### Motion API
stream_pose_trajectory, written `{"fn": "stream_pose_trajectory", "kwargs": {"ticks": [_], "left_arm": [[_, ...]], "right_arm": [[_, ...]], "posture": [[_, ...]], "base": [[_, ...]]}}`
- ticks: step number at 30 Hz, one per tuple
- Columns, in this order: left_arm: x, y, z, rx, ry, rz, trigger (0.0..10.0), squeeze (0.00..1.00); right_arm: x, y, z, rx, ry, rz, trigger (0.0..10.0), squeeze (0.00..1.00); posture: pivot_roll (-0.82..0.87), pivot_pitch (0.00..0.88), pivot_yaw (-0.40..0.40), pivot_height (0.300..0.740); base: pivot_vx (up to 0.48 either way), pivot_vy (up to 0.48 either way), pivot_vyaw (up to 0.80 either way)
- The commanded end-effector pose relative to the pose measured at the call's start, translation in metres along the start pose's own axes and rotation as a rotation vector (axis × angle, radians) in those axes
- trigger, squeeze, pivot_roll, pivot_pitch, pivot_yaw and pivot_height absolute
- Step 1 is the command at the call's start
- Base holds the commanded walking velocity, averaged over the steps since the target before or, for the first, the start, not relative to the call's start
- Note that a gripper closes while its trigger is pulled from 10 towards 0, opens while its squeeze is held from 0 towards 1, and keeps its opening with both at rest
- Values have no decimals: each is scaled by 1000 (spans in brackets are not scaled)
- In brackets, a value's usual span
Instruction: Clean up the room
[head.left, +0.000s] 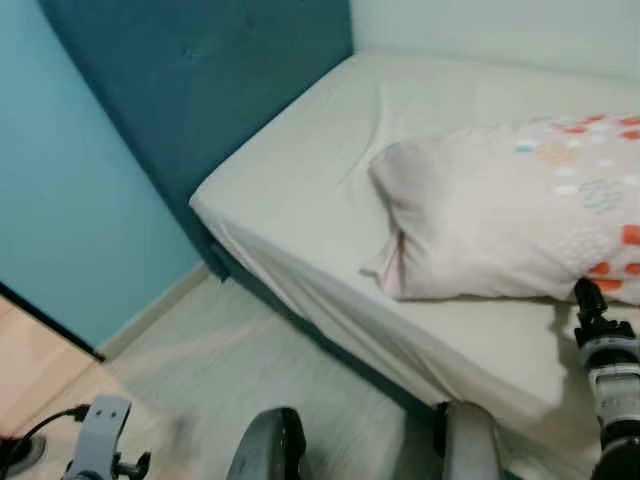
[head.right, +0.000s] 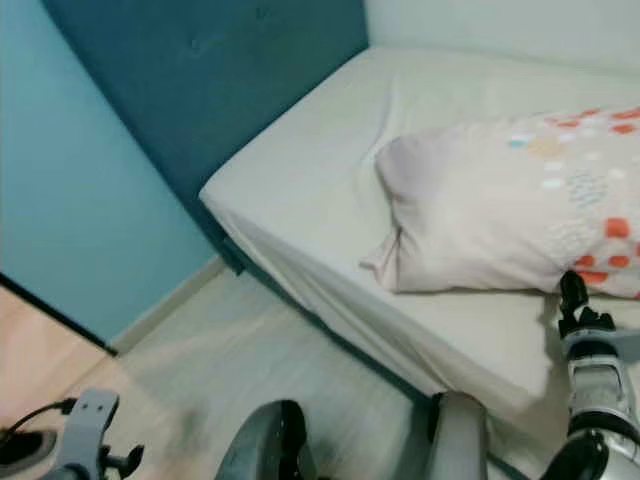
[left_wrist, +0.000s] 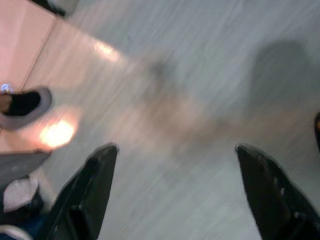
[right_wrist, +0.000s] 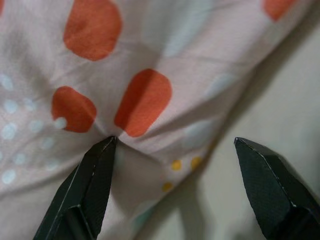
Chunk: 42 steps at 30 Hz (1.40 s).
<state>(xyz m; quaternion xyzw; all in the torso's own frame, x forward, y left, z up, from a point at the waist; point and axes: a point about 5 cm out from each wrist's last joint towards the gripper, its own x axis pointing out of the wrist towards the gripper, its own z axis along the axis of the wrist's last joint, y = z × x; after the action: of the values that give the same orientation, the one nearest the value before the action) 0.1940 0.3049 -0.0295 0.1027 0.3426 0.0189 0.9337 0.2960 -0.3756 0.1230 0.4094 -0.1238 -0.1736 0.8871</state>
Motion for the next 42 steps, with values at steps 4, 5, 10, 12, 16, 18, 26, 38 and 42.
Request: {"fn": "stream_pose_trajectory", "kwargs": {"ticks": [4, 5, 10, 12, 16, 18, 26, 38, 42], "left_arm": [[-12, 21, -4, 34, -8, 10, 10000, 0], [-14, 21, -4, 46, -15, -3, 10000, 0], [-17, 14, -4, 73, -30, -50, 10000, 0], [-21, 10, -9, 90, -25, -74, 10000, 0], [-26, 10, -15, 99, -15, -82, 10000, 0], [-29, 11, -19, 101, -4, -81, 10000, 0], [-44, 23, -38, 125, 71, -74, 10000, 0], [-47, 23, -38, 123, 74, -75, 10000, 0], [-48, 24, -37, 124, 72, -73, 10000, 0]], "right_arm": [[8, 15, 8, 33, -25, 101, 10000, 0], [12, 25, 13, 29, -37, 167, 10000, 0], [22, 54, 25, 26, -65, 356, 10000, 0], [21, 63, 31, 40, -77, 463, 10000, 0], [18, 64, 37, 57, -99, 519, 10000, 0], [15, 61, 41, 76, -121, 523, 10000, 0], [13, 46, 60, 105, -239, 403, 10000, 0], [36, 77, 84, 132, -278, 317, 10000, 0], [39, 79, 86, 115, -276, 266, 0, 0]], "posture": [[255, 336, 240, 496], [259, 350, 243, 491], [261, 383, 252, 477], [267, 388, 252, 468], [272, 393, 256, 458], [272, 393, 256, 454], [277, 389, 269, 454], [287, 389, 266, 454], [293, 390, 260, 454]], "base": [[0, 0, 0], [0, 0, 0], [0, 0, 0], [0, 0, 0], [0, 0, 0], [0, 0, 0], [0, 0, 0], [0, 0, 0], [0, 0, 0]]}}
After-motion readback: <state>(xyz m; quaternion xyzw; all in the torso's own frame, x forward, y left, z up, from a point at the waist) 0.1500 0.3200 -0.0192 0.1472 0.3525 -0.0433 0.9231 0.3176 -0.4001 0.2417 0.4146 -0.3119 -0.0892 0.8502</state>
